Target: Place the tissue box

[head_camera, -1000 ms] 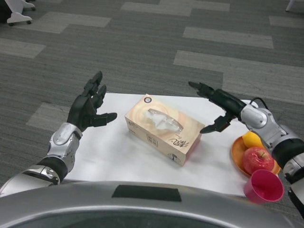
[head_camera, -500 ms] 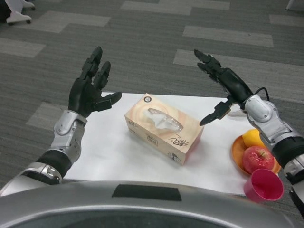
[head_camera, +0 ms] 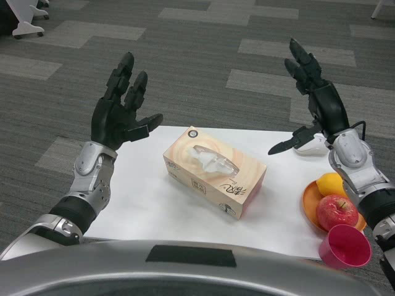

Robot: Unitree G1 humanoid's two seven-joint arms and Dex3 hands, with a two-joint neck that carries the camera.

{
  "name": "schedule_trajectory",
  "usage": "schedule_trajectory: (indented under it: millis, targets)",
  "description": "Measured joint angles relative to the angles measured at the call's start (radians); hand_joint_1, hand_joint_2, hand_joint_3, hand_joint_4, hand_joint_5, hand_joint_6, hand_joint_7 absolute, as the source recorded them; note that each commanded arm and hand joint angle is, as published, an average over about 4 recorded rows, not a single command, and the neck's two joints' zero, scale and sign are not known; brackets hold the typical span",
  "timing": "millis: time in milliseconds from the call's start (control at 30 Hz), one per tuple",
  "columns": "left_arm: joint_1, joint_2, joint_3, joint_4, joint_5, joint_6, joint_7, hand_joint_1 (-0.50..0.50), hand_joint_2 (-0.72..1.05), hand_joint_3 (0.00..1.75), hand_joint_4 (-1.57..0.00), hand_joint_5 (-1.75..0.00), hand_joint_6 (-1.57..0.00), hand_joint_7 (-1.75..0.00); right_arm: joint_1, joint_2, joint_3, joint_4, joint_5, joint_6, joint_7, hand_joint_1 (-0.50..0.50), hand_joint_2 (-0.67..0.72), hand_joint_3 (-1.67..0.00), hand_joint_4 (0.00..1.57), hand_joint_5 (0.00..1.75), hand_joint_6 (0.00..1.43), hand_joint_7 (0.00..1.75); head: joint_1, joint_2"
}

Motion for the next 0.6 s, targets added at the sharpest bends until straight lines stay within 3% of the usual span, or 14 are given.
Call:
schedule_trajectory:
  millis: [600]
  targets:
    - [-0.002, -0.013, 0.016, -0.028, 0.000, -0.004, 0.007, 0.50, 1.05, 0.41, 0.00, 0.00, 0.00, 0.00, 0.006, 0.016, -0.004, 0.000, 0.001, -0.009, -0.013, -0.29, 0.22, -0.16, 0.00, 0.00, 0.00, 0.00, -0.001, 0.011]
